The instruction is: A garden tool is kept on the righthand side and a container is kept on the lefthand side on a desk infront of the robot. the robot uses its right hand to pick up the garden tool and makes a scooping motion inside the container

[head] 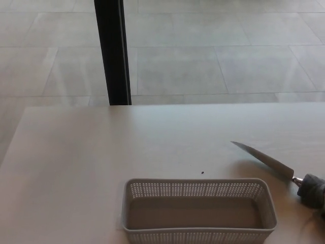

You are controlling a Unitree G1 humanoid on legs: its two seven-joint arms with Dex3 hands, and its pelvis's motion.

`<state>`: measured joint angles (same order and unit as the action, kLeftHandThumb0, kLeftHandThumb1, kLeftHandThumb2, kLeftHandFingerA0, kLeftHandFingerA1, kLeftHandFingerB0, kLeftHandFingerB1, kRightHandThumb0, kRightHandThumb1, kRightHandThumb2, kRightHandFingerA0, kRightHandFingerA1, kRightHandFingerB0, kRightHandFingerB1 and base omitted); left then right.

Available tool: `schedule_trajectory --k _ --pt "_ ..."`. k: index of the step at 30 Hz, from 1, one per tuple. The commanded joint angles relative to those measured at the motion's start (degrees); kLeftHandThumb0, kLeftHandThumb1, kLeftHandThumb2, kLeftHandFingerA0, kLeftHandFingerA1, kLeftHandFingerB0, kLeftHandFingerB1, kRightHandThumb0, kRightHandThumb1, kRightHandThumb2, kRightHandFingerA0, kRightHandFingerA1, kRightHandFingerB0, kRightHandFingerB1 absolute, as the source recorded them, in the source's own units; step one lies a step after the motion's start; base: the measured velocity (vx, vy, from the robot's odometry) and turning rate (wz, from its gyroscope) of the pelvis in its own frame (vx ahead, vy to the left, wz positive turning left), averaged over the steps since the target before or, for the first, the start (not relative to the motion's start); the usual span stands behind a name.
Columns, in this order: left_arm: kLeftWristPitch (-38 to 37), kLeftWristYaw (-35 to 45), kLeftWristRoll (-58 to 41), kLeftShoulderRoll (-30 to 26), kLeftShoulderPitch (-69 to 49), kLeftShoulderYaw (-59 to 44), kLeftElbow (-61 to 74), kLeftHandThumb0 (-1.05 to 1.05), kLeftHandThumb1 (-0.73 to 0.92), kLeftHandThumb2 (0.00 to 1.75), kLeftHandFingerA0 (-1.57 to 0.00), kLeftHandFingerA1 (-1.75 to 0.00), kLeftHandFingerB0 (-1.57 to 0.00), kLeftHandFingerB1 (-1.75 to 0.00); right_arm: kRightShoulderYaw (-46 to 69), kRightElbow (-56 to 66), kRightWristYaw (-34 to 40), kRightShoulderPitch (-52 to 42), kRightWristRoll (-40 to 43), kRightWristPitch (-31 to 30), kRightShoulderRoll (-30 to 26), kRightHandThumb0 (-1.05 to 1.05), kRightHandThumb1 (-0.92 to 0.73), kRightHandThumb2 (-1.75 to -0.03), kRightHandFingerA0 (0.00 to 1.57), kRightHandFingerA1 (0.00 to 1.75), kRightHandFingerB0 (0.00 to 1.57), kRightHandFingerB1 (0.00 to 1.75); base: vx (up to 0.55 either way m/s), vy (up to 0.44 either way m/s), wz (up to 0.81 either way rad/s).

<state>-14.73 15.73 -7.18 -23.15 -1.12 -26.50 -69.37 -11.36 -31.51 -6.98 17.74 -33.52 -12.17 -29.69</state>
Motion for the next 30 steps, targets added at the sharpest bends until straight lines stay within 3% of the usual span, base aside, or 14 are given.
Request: schedule_trajectory --k 1,2,3,7,8,9,10,13,14,16,18,19,25,30 --pt "-1.9 0.7 -3.0 0.0 -1.1 -1.5 -0.8 -1.05 -0.04 1.20 -1.00 -1.39 -0.76 -1.31 -1.4 -1.5 -3.6 -2.1 1.6 -2.8 1.0 -0.85 -0.60 -0.83 0.00 0.00 0.03 0.13 0.00 0.000 0.00" --pt "-1.6 0.3 -2.5 -0.3 -1.3 -1.2 -1.1 -1.05 -0.05 1.22 -0.90 -1.40 -0.72 -1.33 -1.6 -1.4 -2.7 -2.4 1.2 -2.7 1.0 -0.96 -0.66 -1.02 0.00 0.19 0.00 0.07 0.00 0.000 0.00" --pt "-1.6 -0.1 -2.2 -0.4 -1.4 -1.1 -1.7 -1.04 -0.02 1.21 -0.91 -1.37 -0.73 -1.31 -2.0 -1.3 -2.0 -2.7 0.6 -2.7 0.9 -1.03 -0.70 -1.03 0.00 0.18 0.10 0.02 0.00 0.000 0.00" --pt "-1.2 0.2 -2.3 -0.7 -1.3 -1.1 -2.7 -1.05 -0.03 1.17 -0.88 -1.36 -0.72 -1.27 -3.0 -0.8 -1.7 -3.0 -0.4 -3.8 0.4 -1.05 -0.70 -1.08 0.00 0.24 0.00 0.00 0.00 0.000 0.00" --pt "-1.0 0.2 -2.1 -0.7 -1.4 -0.9 -2.5 -1.05 0.03 1.22 -0.83 -1.37 -0.68 -1.29 -2.7 -0.4 -1.3 -3.3 -0.2 -3.7 0.1 -1.03 -0.82 -0.65 0.00 0.00 0.00 0.00 0.00 0.000 0.00" --pt "-1.0 -0.2 -1.7 -0.8 -1.3 -0.5 -2.5 -1.04 0.04 1.21 -0.86 -1.35 -0.69 -1.28 -2.4 -0.3 -1.4 -3.3 0.3 -3.4 -0.3 -1.04 -0.67 -0.90 0.00 0.00 0.00 0.00 0.00 0.000 0.00" --pt "-1.2 -0.3 -1.6 -0.7 -1.4 -0.3 -2.5 -1.05 -0.06 1.16 -0.81 -1.33 -0.67 -1.28 -2.4 -0.1 -1.7 -3.3 0.3 -3.5 -0.6 -1.05 -0.80 -0.64 0.00 0.00 0.00 0.00 0.00 0.000 0.00" --pt "-1.5 -0.4 -1.7 -0.6 -1.5 -0.1 -2.2 -1.05 0.01 1.19 -0.83 -1.33 -0.69 -1.26 -2.1 2.5 -5.1 -3.9 1.3 -3.6 -2.9 -1.05 -0.79 -0.65 0.00 0.00 0.00 0.00 0.00 0.000 0.00" --pt "-1.5 0.2 -1.7 -0.7 -1.6 0.0 -2.2 -1.03 -0.04 1.15 -0.87 -1.35 -0.72 -1.28 -1.3 3.7 -6.1 -4.8 2.1 -1.8 -5.0 -0.99 -0.72 -0.74 0.00 0.00 0.00 0.00 0.00 0.000 0.00" --pt "-1.3 0.1 -2.0 -0.9 -1.8 -0.1 -1.9 -1.02 -0.05 1.18 -0.83 -1.39 -0.71 -1.28 0.1 5.6 -6.8 -6.6 3.6 -0.9 -6.4 -1.05 -0.72 -0.63 0.00 0.00 0.00 0.00 0.00 0.000 0.00" --pt "-1.3 0.0 -1.7 -1.1 -1.7 0.1 -2.3 -1.05 0.05 1.22 -0.87 -1.34 -0.74 -1.25 2.2 9.3 -8.2 -9.7 5.2 -0.4 -8.5 -1.00 -0.61 -0.77 0.00 0.00 0.00 0.00 0.00 0.000 0.00" --pt "-1.1 0.0 -1.8 -1.2 -1.6 0.1 -2.5 -0.99 -0.03 1.16 -0.90 -1.32 -0.74 -1.21 3.3 10.7 -8.9 -11.2 6.0 0.1 -9.6 -0.99 -0.60 -0.77 0.00 0.00 0.00 0.00 0.00 0.000 0.00" --pt "-1.0 -0.1 -1.4 -1.6 -1.4 0.7 -2.5 -1.05 -0.01 1.19 -0.82 -1.33 -0.72 -1.23 10.6 19.8 -15.0 -21.2 11.5 3.0 -16.3 -0.98 -0.55 -0.75 0.00 0.00 0.00 0.00 0.00 0.000 0.00" --pt "-1.1 0.1 -1.8 -1.7 -1.4 0.6 -2.5 -1.05 -0.06 1.16 -0.87 -1.31 -0.70 -1.24 18.9 25.0 -21.1 -31.2 18.0 7.4 -20.8 -0.98 -0.52 -0.73 0.00 0.00 0.00 0.00 0.00 0.000 0.00"
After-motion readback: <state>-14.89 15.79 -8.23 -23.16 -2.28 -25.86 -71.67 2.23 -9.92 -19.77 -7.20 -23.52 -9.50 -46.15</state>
